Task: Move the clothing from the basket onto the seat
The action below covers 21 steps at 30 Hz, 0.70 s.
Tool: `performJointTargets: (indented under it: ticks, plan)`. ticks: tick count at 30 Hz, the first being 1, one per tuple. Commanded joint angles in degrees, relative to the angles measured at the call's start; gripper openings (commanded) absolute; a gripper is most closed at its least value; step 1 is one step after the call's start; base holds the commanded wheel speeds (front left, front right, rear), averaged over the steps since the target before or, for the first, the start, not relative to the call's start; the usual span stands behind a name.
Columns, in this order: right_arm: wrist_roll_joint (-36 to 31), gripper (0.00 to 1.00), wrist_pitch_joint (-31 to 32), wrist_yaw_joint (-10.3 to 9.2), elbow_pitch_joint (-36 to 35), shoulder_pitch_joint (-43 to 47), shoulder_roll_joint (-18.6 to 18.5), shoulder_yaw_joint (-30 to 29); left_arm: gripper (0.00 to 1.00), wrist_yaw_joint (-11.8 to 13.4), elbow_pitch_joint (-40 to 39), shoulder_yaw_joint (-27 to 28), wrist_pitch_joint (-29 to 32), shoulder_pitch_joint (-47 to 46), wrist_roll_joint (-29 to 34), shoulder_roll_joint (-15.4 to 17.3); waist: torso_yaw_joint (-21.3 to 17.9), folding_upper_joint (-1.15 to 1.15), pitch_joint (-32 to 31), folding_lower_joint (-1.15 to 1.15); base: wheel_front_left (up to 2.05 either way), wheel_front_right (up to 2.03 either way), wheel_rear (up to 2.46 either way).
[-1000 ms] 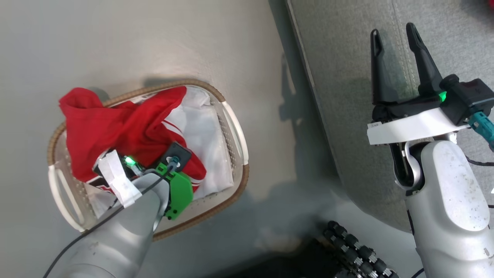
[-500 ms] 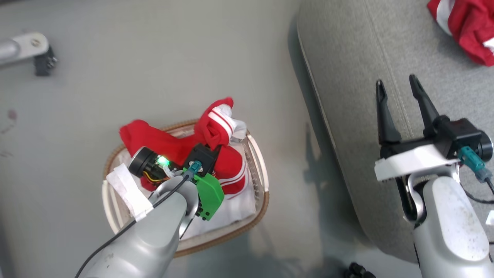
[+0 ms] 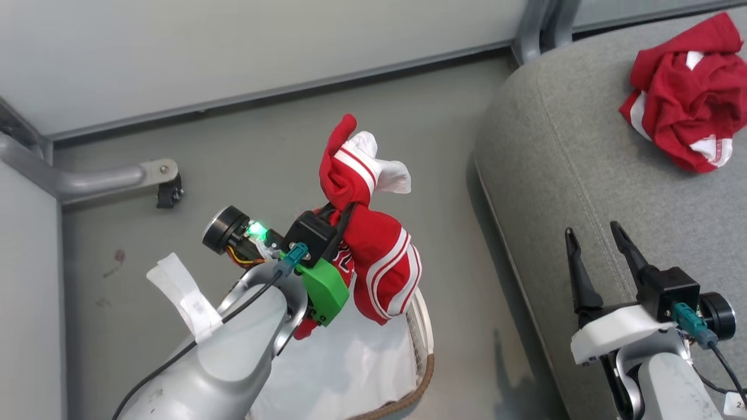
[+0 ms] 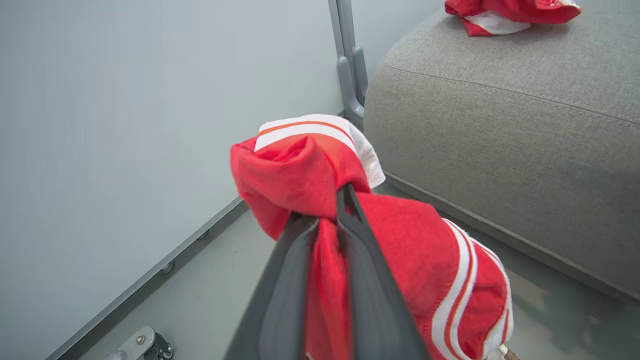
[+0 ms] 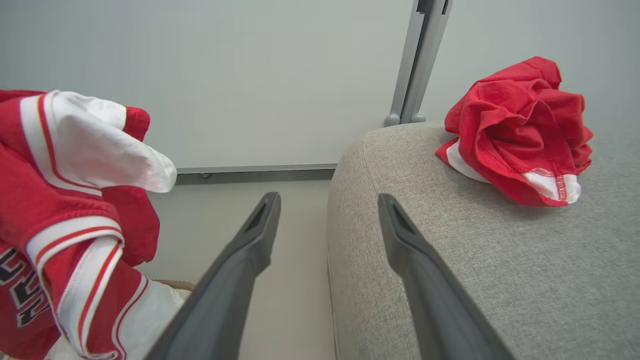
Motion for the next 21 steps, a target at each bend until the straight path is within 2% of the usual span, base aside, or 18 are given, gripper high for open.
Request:
performJointTargets:
  ticks: [1,8,21]
  plan:
    - [-0.50,1.00,-0.11,-0.06,0.23,1.42,-0.22,0.31,0.00,-0.34,-0.72,0.14,-0.19,-0.70,0.58,0.29,2.72,0.00,-8.42,0.00,0.00,0.00,0.00]
    - [-0.14,1.00,-0.11,-0.06,0.53,3.50,-0.22,2.41,0.00,-1.00,-3.49,0.39,-0.16,-5.82,1.32,0.33,2.96,0.00,-12.77,0.00,0.00,0.00,0.00]
    - [0.58,1.00,-0.11,-0.06,1.77,0.75,-0.21,10.72,0.00,-1.90,-5.30,-0.12,-0.11,-16.37,1.55,-0.86,3.13,0.00,-15.03,0.00,0.00,0.00,0.00]
